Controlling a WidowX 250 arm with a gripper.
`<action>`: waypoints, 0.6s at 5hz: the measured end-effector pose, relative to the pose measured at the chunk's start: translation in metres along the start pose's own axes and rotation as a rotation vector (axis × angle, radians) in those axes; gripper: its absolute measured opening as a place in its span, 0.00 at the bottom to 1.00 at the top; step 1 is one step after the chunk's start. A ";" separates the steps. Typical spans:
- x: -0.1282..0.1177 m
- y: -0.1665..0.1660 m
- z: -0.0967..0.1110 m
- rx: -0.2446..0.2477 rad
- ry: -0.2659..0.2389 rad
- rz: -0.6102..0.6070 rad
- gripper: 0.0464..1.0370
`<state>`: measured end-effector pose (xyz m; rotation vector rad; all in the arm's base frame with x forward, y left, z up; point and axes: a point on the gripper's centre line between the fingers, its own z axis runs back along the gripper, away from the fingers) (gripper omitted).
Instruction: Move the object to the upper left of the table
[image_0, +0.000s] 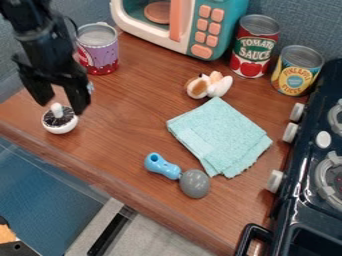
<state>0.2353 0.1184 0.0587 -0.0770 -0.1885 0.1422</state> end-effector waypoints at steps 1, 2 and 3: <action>0.000 -0.002 -0.015 0.014 0.041 -0.015 0.92; 0.003 -0.003 -0.017 0.025 0.020 -0.013 0.64; 0.004 -0.003 -0.014 0.032 0.006 0.000 0.39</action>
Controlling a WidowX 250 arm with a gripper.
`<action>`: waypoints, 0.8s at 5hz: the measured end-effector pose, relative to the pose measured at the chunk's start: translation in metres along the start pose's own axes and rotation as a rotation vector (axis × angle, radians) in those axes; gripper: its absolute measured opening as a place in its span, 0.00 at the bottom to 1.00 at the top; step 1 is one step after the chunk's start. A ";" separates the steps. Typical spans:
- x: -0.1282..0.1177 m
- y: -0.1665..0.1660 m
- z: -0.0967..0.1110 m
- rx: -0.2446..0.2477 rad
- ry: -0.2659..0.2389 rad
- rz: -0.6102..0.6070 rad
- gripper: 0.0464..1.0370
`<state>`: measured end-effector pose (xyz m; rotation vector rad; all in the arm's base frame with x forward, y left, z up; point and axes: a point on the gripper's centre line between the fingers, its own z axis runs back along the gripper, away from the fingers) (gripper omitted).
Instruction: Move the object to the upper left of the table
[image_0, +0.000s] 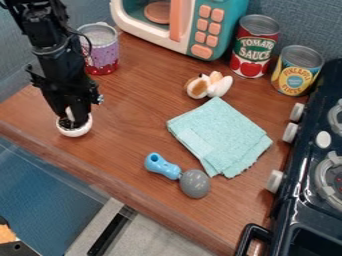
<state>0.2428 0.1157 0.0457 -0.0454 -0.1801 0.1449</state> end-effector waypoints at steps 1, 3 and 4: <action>0.000 0.000 0.000 0.007 0.005 0.001 0.20; -0.002 -0.002 0.002 -0.008 0.026 0.006 0.18; 0.014 -0.003 0.017 -0.034 0.002 0.043 0.18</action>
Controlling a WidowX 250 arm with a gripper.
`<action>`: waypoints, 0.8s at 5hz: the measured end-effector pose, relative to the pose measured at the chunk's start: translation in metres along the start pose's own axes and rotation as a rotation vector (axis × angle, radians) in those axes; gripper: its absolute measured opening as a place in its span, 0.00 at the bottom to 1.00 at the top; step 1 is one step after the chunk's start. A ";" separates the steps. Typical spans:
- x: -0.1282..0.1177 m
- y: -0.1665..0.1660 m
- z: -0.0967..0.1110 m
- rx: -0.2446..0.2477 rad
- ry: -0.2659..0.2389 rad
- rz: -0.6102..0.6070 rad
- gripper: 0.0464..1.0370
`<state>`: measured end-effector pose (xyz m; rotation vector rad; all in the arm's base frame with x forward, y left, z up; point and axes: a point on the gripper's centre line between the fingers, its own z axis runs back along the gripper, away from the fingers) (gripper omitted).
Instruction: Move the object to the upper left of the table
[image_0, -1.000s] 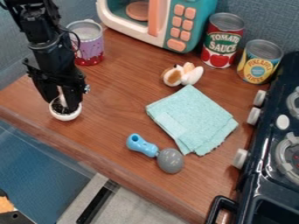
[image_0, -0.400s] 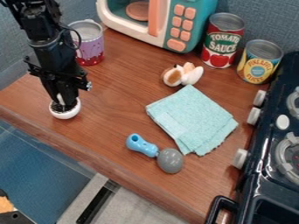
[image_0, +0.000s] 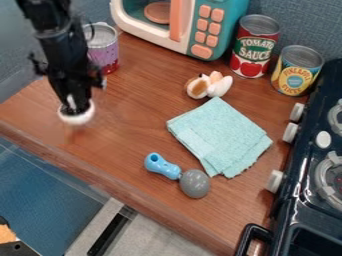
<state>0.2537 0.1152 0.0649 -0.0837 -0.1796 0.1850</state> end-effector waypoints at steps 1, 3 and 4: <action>0.040 -0.011 0.028 0.003 -0.078 -0.034 0.18; 0.107 -0.039 0.007 0.021 -0.005 -0.106 0.18; 0.129 -0.040 -0.006 0.018 -0.007 -0.125 0.18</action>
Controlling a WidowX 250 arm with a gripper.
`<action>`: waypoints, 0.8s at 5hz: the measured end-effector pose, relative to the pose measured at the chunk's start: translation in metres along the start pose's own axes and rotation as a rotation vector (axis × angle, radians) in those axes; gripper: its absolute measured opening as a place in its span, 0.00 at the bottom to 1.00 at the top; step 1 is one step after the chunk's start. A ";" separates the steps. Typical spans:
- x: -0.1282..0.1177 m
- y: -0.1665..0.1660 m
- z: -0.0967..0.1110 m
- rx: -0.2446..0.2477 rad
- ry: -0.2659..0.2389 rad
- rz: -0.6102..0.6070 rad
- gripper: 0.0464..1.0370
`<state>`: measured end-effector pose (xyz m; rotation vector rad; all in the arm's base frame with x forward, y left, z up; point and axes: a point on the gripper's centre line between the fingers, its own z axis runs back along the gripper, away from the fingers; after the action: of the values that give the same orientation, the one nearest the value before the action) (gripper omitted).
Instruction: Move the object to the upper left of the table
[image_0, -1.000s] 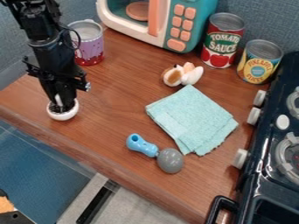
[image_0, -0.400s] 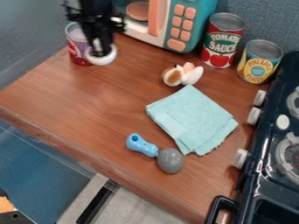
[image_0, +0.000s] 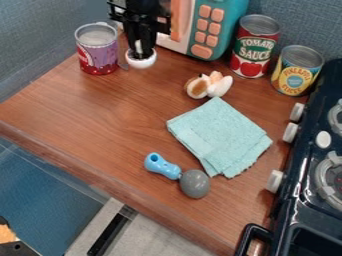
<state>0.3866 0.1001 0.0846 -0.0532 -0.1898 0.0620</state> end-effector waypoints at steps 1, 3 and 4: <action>0.014 0.007 -0.019 0.013 0.005 -0.010 0.18; 0.029 -0.002 -0.038 0.002 0.038 -0.070 0.22; 0.029 -0.011 -0.040 0.009 0.077 -0.119 0.50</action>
<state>0.4237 0.0895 0.0515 -0.0357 -0.1151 -0.0579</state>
